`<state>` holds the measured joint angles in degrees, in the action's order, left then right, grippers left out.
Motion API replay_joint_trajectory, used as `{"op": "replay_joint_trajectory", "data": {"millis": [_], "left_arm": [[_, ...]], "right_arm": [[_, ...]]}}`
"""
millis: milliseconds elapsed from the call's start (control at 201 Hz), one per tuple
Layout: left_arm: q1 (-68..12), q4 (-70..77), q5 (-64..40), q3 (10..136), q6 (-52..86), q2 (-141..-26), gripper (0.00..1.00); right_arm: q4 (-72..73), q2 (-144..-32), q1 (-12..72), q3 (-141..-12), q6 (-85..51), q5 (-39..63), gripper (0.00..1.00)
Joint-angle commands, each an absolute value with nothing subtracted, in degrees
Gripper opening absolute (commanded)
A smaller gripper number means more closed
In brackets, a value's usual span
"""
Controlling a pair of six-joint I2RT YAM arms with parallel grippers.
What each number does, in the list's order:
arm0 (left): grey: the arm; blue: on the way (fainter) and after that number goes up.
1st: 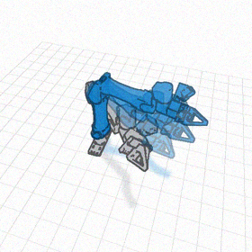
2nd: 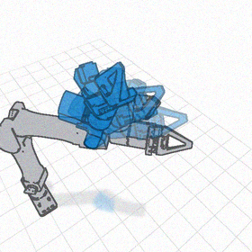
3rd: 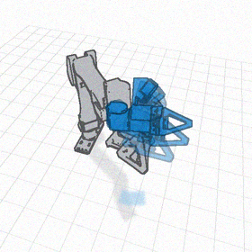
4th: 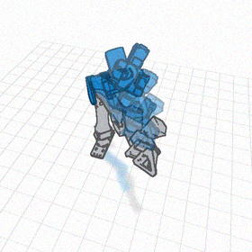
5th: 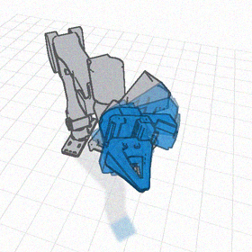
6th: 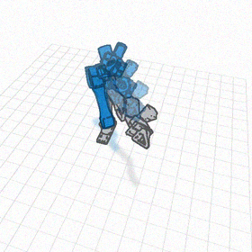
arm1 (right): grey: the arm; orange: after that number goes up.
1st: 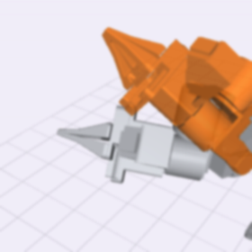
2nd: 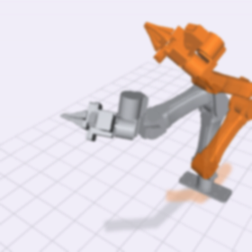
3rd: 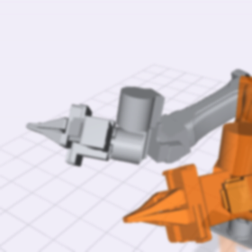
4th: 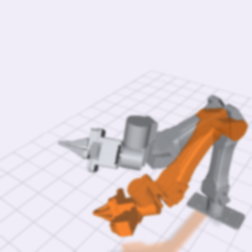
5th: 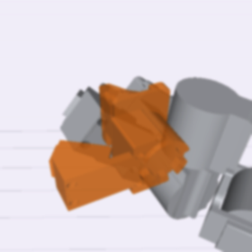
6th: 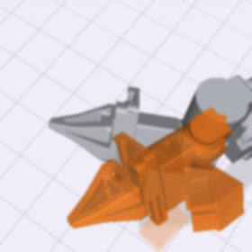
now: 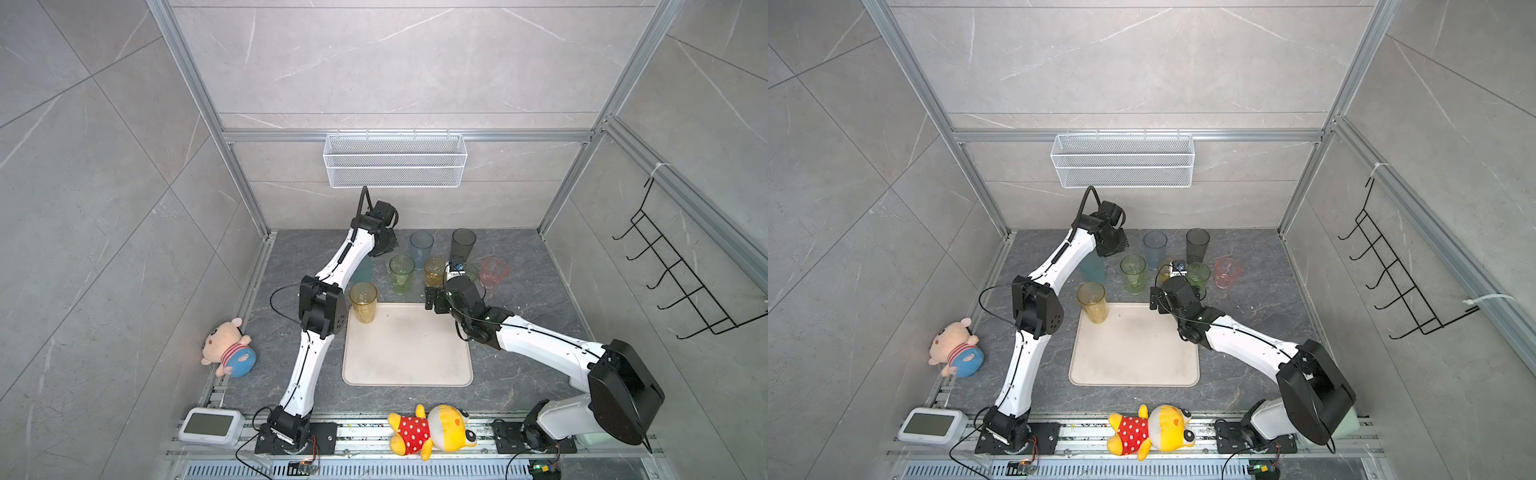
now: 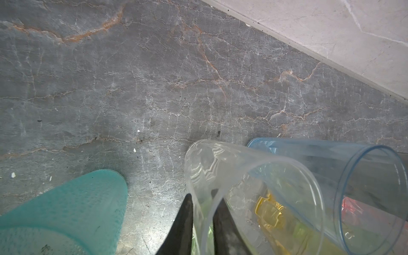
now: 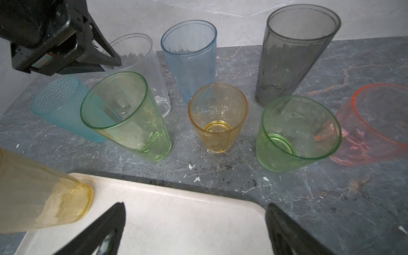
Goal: Place the glasses into the tray
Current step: Pick up the glass from the top-center of the table.
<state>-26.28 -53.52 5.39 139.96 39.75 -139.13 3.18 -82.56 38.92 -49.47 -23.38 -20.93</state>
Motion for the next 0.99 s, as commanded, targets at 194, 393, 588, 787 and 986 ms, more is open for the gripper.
{"op": "replay_joint_trajectory", "data": {"millis": [194,393,588,787,986], "left_arm": [[-26.54,-53.2,6.2,139.34,39.03,-136.97,0.13],[-26.54,-53.42,6.81,139.0,38.66,-136.02,0.08],[-27.0,-52.72,9.57,137.0,38.06,-133.06,0.02],[-27.68,-52.56,13.12,134.87,36.7,-128.15,0.0],[-28.34,-54.08,14.85,134.4,35.09,-124.87,0.0]], "right_arm": [[1.91,-83.98,38.49,-51.61,-23.8,-20.13,0.99],[1.47,-84.37,38.49,-52.04,-23.91,-19.95,1.0],[1.4,-84.42,38.46,-52.15,-23.91,-19.87,0.99],[1.15,-84.55,38.41,-52.3,-24.08,-19.69,1.0],[1.1,-84.57,38.41,-52.32,-24.09,-19.69,1.0]]}}
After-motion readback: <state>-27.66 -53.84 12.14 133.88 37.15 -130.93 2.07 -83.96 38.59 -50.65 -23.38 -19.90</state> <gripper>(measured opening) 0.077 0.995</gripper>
